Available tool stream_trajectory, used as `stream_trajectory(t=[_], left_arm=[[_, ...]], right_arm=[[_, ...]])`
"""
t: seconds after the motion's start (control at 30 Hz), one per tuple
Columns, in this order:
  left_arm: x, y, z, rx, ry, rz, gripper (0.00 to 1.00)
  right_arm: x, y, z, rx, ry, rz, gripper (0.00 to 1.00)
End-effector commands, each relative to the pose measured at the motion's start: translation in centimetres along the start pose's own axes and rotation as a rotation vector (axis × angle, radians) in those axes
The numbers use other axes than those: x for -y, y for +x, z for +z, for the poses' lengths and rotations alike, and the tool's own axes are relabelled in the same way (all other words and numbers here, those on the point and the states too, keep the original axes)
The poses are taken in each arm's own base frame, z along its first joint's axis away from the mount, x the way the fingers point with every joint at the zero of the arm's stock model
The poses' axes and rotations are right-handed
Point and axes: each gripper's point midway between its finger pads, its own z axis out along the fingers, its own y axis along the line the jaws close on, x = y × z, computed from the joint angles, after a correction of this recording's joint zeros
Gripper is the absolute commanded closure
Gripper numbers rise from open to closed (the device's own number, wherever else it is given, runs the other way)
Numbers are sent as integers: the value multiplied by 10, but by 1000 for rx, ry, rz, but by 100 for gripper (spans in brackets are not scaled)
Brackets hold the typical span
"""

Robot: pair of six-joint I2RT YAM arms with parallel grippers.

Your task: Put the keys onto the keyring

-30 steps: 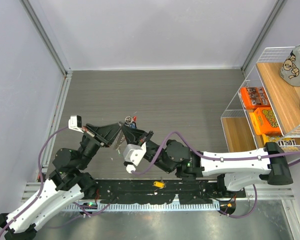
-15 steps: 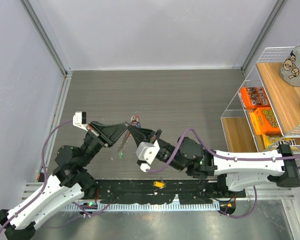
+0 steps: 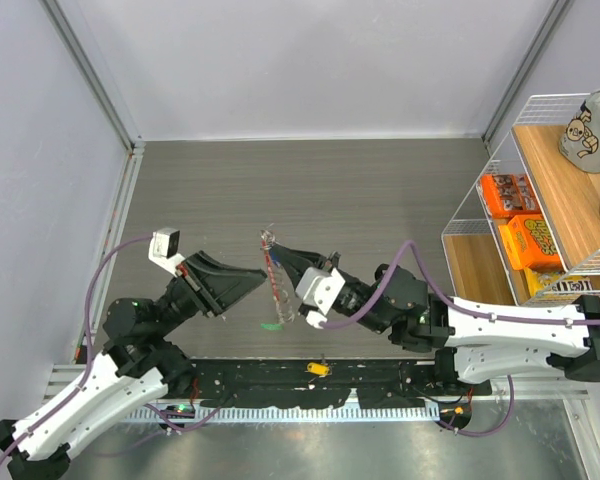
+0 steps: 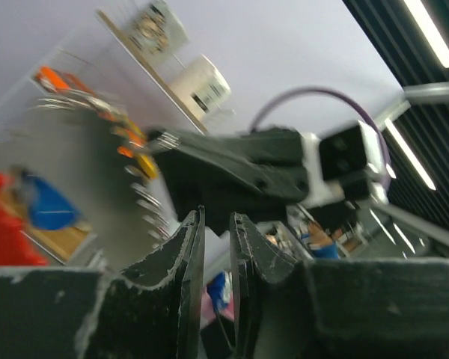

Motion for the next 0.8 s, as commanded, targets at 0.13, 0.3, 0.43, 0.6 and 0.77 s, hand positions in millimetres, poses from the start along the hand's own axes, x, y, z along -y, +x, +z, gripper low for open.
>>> stream_trajectory(t=[0.13, 0.3, 0.43, 0.6, 0.77], left_arm=[[70, 13, -15, -147, 252, 147, 71], [66, 14, -15, -154, 231, 173, 71], [61, 14, -16, -161, 189, 225, 71], [55, 12, -20, -183, 132, 321, 68], [58, 10, -26, -200, 123, 419, 60]], right_arm=[[15, -1, -8, -19, -3, 73, 95], [12, -6, -11, -4, -30, 100, 94], [9, -11, -16, 5, -67, 121, 95], [6, -20, -26, 4, -132, 159, 94], [3, -28, -39, -4, -201, 194, 94]])
